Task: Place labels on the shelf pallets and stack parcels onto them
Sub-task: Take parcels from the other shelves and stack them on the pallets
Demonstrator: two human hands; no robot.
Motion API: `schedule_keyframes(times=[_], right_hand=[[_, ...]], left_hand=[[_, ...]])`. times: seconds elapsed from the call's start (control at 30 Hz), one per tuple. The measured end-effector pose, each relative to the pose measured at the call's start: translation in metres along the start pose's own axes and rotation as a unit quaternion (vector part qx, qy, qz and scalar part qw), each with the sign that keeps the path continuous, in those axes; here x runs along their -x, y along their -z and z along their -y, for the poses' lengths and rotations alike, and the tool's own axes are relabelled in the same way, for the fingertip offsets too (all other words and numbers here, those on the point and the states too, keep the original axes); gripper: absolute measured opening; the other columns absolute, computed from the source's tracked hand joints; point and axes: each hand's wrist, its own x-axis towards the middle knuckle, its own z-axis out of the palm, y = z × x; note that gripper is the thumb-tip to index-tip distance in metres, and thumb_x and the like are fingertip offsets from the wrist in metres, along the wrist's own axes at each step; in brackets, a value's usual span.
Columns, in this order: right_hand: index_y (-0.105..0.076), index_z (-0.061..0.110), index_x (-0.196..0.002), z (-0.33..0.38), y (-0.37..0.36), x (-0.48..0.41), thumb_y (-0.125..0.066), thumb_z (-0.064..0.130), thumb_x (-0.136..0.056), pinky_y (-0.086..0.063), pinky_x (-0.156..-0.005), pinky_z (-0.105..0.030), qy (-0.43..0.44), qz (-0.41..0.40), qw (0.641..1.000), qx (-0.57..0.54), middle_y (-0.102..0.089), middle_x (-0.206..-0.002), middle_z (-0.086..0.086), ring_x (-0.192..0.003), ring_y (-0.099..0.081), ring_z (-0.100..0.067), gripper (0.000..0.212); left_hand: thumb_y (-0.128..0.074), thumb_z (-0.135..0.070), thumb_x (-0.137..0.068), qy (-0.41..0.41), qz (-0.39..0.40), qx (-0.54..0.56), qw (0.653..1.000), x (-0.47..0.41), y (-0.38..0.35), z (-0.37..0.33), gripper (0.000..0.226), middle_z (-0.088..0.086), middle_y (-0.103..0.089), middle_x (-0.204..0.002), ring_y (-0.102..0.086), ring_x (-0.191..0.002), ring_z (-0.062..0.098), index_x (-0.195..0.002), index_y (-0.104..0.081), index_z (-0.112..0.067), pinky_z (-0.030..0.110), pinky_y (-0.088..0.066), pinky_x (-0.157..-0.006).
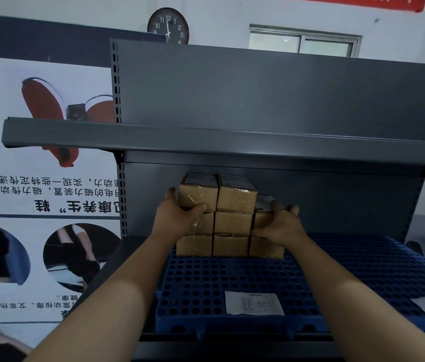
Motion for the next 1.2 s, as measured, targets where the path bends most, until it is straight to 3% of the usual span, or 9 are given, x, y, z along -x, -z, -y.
schedule_keyframes(times=[0.23, 0.47, 0.73, 0.93, 1.1, 1.2], right_hand=[[-0.015, 0.024, -0.151, -0.003, -0.002, 0.002, -0.083, 0.037, -0.065, -0.046, -0.102, -0.035, 0.007, -0.004, 1.0, -0.015, -0.008, -0.147, -0.012, -0.127, -0.039, -0.034, 0.111], [-0.016, 0.025, -0.149, -0.003, -0.005, 0.005, -0.083, 0.035, -0.065, -0.044, -0.105, -0.038, 0.008, -0.022, 1.0, -0.008, -0.001, -0.147, -0.009, -0.13, -0.035, -0.036, 0.108], [-0.015, 0.027, -0.149, -0.006, -0.003, 0.006, -0.083, 0.037, -0.065, -0.043, -0.105, -0.041, 0.026, -0.025, 0.999, 0.01, -0.004, -0.145, -0.008, -0.131, -0.032, -0.035, 0.108], [-0.015, 0.028, -0.149, -0.006, 0.003, 0.008, -0.083, 0.037, -0.063, -0.049, -0.099, -0.043, 0.03, -0.015, 0.999, 0.012, -0.015, -0.14, -0.011, -0.125, -0.041, -0.033, 0.11], [-0.014, 0.03, -0.149, -0.005, 0.005, 0.009, -0.083, 0.036, -0.065, -0.051, -0.094, -0.038, 0.027, -0.009, 1.0, 0.007, -0.023, -0.134, -0.011, -0.115, -0.049, -0.032, 0.109], [-0.011, 0.03, -0.15, -0.007, 0.005, 0.008, -0.083, 0.036, -0.065, -0.051, -0.094, -0.039, 0.025, -0.006, 1.0, 0.009, -0.024, -0.134, -0.011, -0.115, -0.048, -0.031, 0.111]], left_hand=[[-0.076, -0.047, -0.074, 0.0, 0.001, 0.004, 1.0, 0.001, 0.0, -0.001, 0.103, 0.013, -0.041, -0.147, -0.042, -0.133, 0.028, -0.151, -0.019, -0.009, 0.038, -0.041, -0.102], [-0.076, -0.045, -0.075, 0.0, -0.001, 0.0, 1.0, 0.003, 0.001, -0.003, 0.102, 0.015, -0.041, -0.147, -0.042, -0.133, 0.029, -0.151, -0.019, -0.008, 0.038, -0.041, -0.102], [-0.075, -0.047, -0.075, 0.0, 0.001, -0.004, 1.0, 0.004, 0.0, -0.003, 0.102, 0.015, -0.04, -0.147, -0.041, -0.134, 0.029, -0.151, -0.018, -0.009, 0.037, -0.04, -0.101], [-0.076, -0.051, -0.072, 0.004, 0.003, -0.005, 1.0, 0.002, 0.0, -0.001, 0.102, 0.013, -0.046, -0.144, -0.045, -0.131, 0.028, -0.149, -0.024, -0.009, 0.04, -0.043, -0.103], [-0.078, -0.049, -0.07, 0.002, 0.004, 0.003, 1.0, 0.002, -0.001, -0.001, 0.091, 0.009, -0.055, -0.133, -0.054, -0.12, 0.025, -0.141, -0.036, -0.011, 0.038, -0.048, -0.095], [-0.078, -0.047, -0.072, 0.001, 0.004, 0.001, 1.0, 0.002, -0.001, -0.002, 0.095, 0.01, -0.051, -0.139, -0.05, -0.125, 0.026, -0.145, -0.031, -0.009, 0.037, -0.046, -0.098]])
